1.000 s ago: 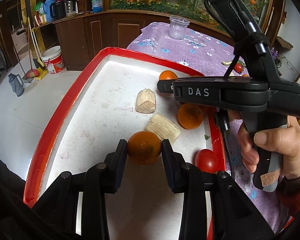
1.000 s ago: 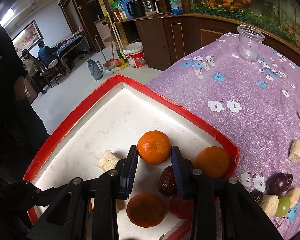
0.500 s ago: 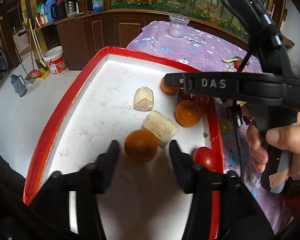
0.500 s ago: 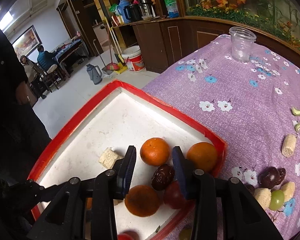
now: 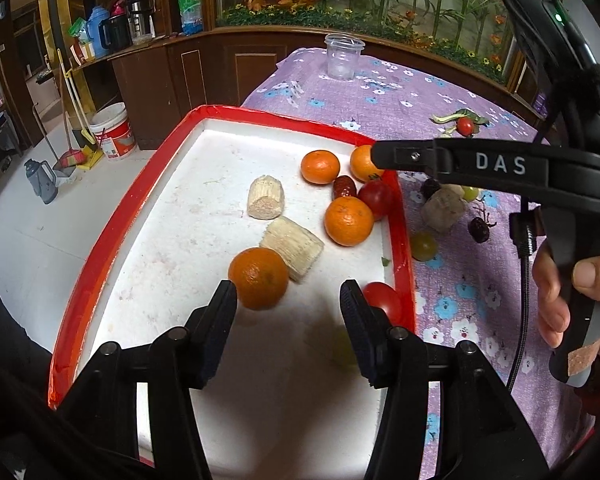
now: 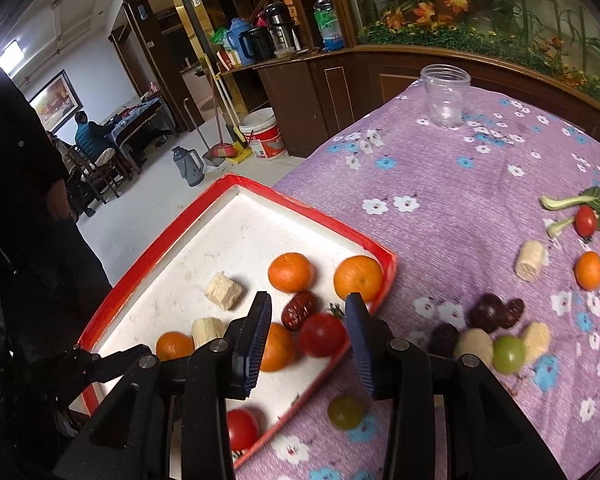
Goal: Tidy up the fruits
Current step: 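Move both open grippers back from the tray toward the fruit pile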
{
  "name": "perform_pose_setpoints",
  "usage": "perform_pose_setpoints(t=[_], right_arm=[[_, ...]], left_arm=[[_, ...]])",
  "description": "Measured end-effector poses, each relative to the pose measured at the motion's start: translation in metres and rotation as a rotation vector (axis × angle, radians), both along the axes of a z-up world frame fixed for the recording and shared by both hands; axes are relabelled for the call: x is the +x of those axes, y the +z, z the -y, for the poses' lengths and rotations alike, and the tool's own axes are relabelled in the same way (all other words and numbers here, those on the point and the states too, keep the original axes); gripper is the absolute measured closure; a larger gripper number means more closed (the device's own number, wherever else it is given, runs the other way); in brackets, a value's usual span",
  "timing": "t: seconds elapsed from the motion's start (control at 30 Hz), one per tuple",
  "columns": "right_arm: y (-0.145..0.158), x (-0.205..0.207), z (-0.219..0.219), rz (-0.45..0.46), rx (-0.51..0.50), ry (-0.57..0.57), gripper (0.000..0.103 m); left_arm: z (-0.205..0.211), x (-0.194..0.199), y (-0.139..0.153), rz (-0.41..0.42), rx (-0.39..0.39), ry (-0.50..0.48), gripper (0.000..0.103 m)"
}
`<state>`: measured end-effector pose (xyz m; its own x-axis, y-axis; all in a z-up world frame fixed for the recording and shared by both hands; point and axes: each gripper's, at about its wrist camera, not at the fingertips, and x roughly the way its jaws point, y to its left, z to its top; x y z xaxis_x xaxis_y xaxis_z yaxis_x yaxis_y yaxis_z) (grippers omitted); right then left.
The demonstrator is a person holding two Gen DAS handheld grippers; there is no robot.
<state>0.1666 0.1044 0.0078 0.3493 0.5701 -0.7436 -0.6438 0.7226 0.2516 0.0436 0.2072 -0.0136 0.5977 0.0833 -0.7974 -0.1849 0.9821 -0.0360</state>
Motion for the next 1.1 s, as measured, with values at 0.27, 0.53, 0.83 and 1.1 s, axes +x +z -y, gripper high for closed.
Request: perform_pose_setpoints(t=[0.27, 0.53, 0.83, 1.1], right_arm=[[0.005, -0.012, 0.021, 0.005, 0.009, -0.016, 0.063], [0.013, -0.028, 0.042, 0.015, 0.019, -0.022, 0.059], [0.020, -0.041, 0.069, 0.029, 0.022, -0.046, 0.058], [0.024, -0.049, 0.100, 0.033, 0.023, -0.084, 0.058]], left_arm=[[0.010, -0.006, 0.008, 0.020, 0.011, -0.002, 0.044], [0.021, -0.011, 0.013, 0.030, 0.011, -0.013, 0.044], [0.039, -0.014, 0.021, 0.045, 0.012, -0.042, 0.044], [0.059, -0.017, 0.023, 0.044, 0.016, -0.070, 0.044]])
